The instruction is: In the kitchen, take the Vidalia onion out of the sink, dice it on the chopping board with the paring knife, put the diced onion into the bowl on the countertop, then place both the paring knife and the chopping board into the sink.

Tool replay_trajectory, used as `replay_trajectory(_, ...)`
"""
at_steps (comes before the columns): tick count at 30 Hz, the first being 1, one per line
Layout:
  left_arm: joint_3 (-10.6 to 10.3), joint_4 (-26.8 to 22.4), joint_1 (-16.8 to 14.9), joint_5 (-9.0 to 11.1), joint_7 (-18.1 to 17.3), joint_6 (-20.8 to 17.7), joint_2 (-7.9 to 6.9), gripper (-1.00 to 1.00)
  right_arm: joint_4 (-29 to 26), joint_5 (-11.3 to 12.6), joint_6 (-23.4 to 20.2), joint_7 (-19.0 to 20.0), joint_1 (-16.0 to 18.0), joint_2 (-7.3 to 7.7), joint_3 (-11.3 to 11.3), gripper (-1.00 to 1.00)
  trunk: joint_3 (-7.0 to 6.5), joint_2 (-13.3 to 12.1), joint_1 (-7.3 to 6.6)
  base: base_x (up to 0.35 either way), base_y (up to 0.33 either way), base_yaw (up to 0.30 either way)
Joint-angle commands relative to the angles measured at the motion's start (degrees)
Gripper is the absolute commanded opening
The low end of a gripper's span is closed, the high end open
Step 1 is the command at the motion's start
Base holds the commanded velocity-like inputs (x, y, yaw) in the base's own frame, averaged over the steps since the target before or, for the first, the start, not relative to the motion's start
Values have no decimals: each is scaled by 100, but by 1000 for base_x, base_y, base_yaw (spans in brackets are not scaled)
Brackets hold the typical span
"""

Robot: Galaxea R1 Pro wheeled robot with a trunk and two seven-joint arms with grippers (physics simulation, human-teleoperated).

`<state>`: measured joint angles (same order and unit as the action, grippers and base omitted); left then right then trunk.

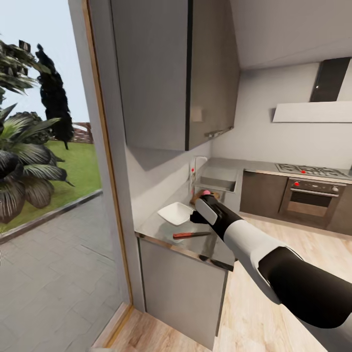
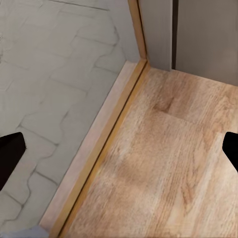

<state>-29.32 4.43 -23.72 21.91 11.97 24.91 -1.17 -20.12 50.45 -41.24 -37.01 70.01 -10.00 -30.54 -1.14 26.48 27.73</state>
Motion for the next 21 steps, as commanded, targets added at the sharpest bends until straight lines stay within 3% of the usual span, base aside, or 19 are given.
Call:
replay_trajectory(1,-48,14,-3,33,5,23,3,100,-1,44,-10,-38,4,0,-32,100,3,5,3,27,249,0)
replay_trajectory(7,-48,14,-2,33,5,23,3,100,59,54,16,-50,4,0,-31,100,-3,5,3,59,249,-27)
replay_trajectory(21,-48,14,-3,33,2,23,3,100,159,62,29,-49,3,0,-31,100,-94,5,3,5,18,-190)
